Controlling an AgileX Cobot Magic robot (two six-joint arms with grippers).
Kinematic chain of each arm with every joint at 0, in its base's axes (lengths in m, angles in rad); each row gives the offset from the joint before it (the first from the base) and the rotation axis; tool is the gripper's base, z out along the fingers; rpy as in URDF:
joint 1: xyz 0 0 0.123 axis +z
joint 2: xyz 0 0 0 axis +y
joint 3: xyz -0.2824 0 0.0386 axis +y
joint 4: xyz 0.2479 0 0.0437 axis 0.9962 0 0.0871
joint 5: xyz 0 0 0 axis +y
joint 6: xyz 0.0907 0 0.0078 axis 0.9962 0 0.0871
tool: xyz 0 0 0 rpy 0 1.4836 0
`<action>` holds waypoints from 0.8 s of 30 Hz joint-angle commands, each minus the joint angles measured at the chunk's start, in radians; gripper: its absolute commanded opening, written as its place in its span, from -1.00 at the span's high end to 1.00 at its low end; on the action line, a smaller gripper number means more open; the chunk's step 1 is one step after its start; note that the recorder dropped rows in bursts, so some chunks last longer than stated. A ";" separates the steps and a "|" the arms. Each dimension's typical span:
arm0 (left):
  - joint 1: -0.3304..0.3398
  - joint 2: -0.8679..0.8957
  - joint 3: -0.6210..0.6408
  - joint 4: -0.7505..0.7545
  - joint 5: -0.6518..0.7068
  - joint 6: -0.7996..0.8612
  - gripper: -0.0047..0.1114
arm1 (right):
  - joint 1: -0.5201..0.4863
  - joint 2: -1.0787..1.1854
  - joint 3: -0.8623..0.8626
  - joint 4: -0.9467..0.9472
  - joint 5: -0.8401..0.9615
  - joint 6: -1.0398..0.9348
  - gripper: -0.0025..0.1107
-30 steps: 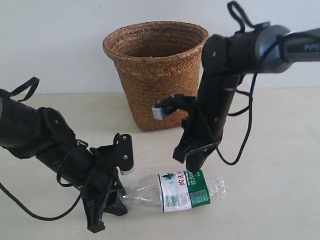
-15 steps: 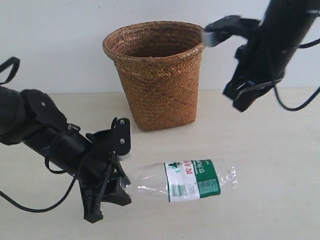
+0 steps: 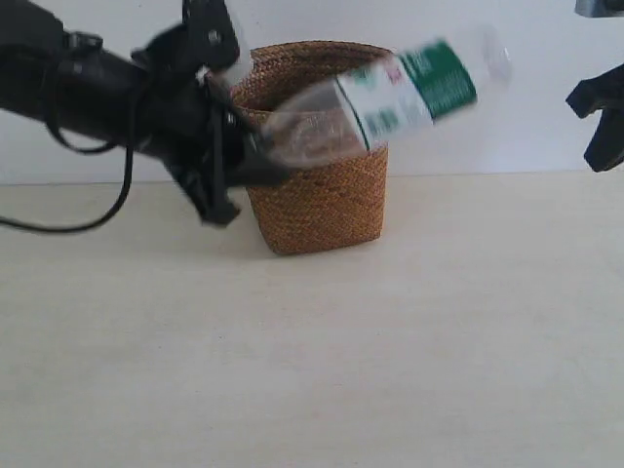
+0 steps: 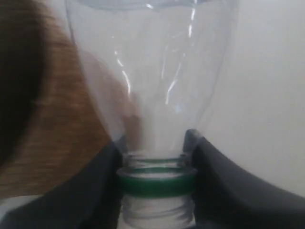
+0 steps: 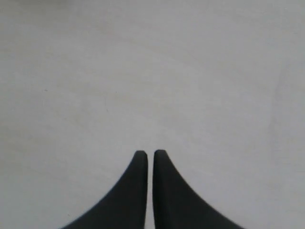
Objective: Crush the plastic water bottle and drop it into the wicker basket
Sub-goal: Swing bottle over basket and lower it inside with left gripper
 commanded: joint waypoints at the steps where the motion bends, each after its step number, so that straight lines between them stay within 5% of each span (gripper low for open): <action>1: 0.007 0.071 -0.116 -0.037 -0.292 -0.039 0.33 | -0.005 -0.009 -0.004 0.130 0.005 -0.076 0.96; 5: 0.007 0.179 -0.239 -0.037 -0.372 -0.120 -0.76 | -0.005 -0.009 -0.004 0.189 0.005 -0.103 0.96; 7: 0.007 0.210 -0.262 -0.037 -0.373 -0.136 -0.96 | -0.005 -0.009 -0.004 0.200 0.005 -0.108 0.96; 9: 0.007 0.217 -0.271 -0.037 -0.376 -0.136 -0.96 | -0.005 -0.009 -0.004 0.200 0.005 -0.108 0.96; 13: 0.007 0.205 -0.271 -0.033 -0.375 -0.134 -0.76 | -0.005 -0.009 -0.004 0.202 0.005 -0.114 0.96; 16: 0.007 0.182 -0.271 0.015 -0.344 -0.134 -0.39 | -0.005 -0.009 -0.004 0.204 0.005 -0.119 0.96; 21: 0.031 0.150 -0.271 0.072 -0.163 -0.149 0.82 | -0.005 -0.009 -0.004 0.185 0.005 -0.126 0.96; 24: 0.053 0.138 -0.271 0.123 -0.044 -0.216 0.81 | -0.005 -0.009 -0.004 0.112 -0.004 -0.120 0.96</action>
